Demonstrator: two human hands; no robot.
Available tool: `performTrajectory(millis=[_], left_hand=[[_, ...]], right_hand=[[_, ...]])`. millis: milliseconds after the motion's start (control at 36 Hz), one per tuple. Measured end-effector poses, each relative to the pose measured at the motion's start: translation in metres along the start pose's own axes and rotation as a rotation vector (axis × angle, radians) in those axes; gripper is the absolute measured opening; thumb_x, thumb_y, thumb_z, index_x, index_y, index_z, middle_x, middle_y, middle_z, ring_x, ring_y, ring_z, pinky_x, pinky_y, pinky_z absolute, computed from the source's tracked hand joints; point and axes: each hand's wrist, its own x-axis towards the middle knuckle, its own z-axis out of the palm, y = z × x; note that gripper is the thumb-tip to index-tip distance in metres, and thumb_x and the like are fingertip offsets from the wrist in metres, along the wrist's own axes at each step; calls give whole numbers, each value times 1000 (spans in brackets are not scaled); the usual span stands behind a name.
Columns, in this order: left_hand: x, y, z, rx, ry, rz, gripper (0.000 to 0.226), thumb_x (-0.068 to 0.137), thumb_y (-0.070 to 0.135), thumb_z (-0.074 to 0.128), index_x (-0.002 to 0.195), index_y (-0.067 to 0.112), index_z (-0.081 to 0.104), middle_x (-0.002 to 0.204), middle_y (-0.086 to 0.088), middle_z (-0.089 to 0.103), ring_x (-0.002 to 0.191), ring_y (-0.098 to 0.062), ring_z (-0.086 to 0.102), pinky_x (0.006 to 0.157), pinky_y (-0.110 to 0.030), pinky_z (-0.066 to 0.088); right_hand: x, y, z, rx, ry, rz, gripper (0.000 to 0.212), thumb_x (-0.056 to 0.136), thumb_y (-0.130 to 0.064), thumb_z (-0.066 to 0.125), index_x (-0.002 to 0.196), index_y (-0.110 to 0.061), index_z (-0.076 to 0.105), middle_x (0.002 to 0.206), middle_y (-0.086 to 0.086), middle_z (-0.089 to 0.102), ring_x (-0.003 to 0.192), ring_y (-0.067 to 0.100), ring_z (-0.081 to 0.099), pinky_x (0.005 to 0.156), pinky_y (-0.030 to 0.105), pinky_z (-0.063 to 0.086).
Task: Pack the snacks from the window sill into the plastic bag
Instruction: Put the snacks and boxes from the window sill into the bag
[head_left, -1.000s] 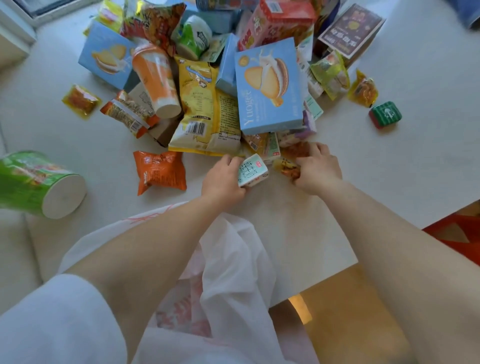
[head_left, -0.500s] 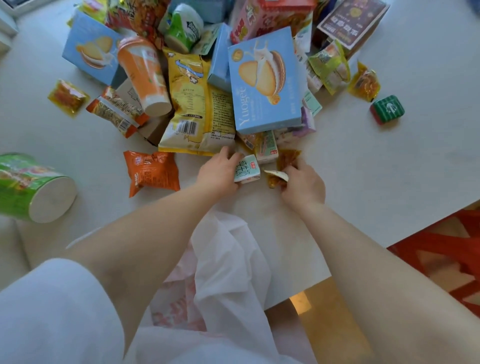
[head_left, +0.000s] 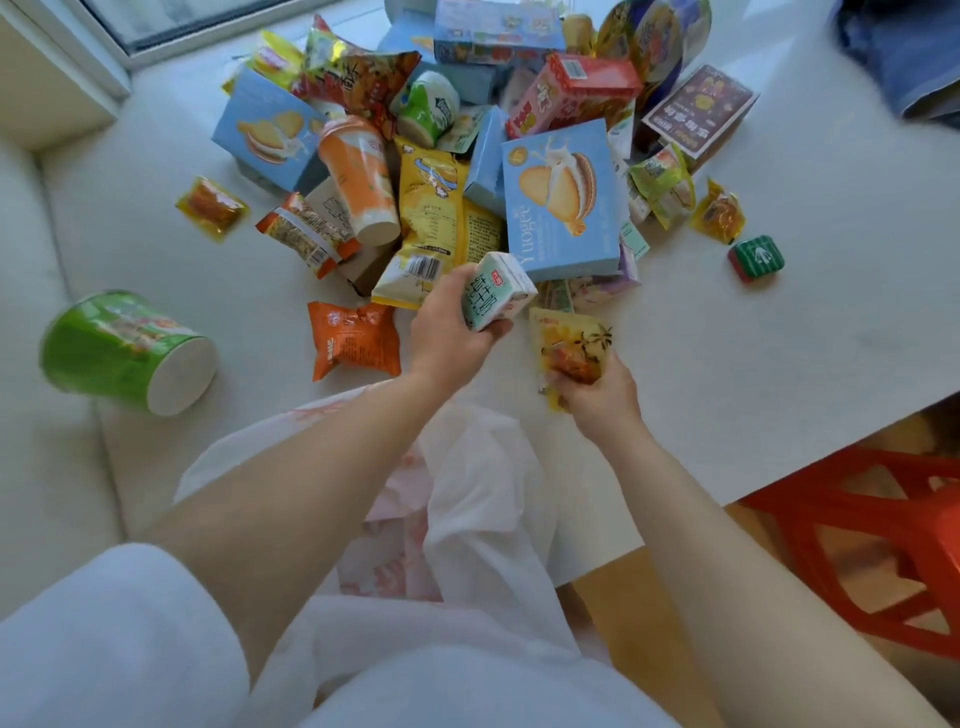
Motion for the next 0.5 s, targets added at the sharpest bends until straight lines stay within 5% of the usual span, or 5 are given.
performTrajectory(millis=[111,222,361,444,500], left_hand=[[-28,1,-28,-154,125,-20,63,76,26,78,129,13,47,119,-3,57,109,-18,55,89,-38,52],[-63,-5,-58,-245,200,-37,60,76,20,78,128,18,48,113,6,55,106,-12,56,86,-31,53],[-111,-30,-94,-257,266,-103,56,75,19,79,123,20,49,112,4,60,104,-15,59,83,-28,51],[-139,-54,-107,-216,255,-164,54,74,18,79,120,22,50,110,8,60,103,-16,60,83,-30,51],[-158,-73,-113,-173,228,-189,56,73,19,80,121,21,51,111,7,60,105,-17,59,85,-33,51]], right_hand=[[-22,-10,11,228,-55,24,34,75,-7,76,104,-17,62,100,5,67,98,29,65,84,49,55],[-49,-20,25,250,-163,-46,27,77,1,72,97,-16,62,91,2,65,86,24,66,69,31,59],[-81,-17,56,-76,-302,-159,28,77,-7,72,83,-33,63,85,-5,66,90,26,65,80,45,56],[-102,-12,75,-261,-348,-242,29,78,-16,71,104,-25,63,92,-7,65,90,19,61,78,32,52],[-113,-5,88,-428,-376,-352,41,79,-22,71,118,-24,59,107,-4,65,98,20,59,85,35,50]])
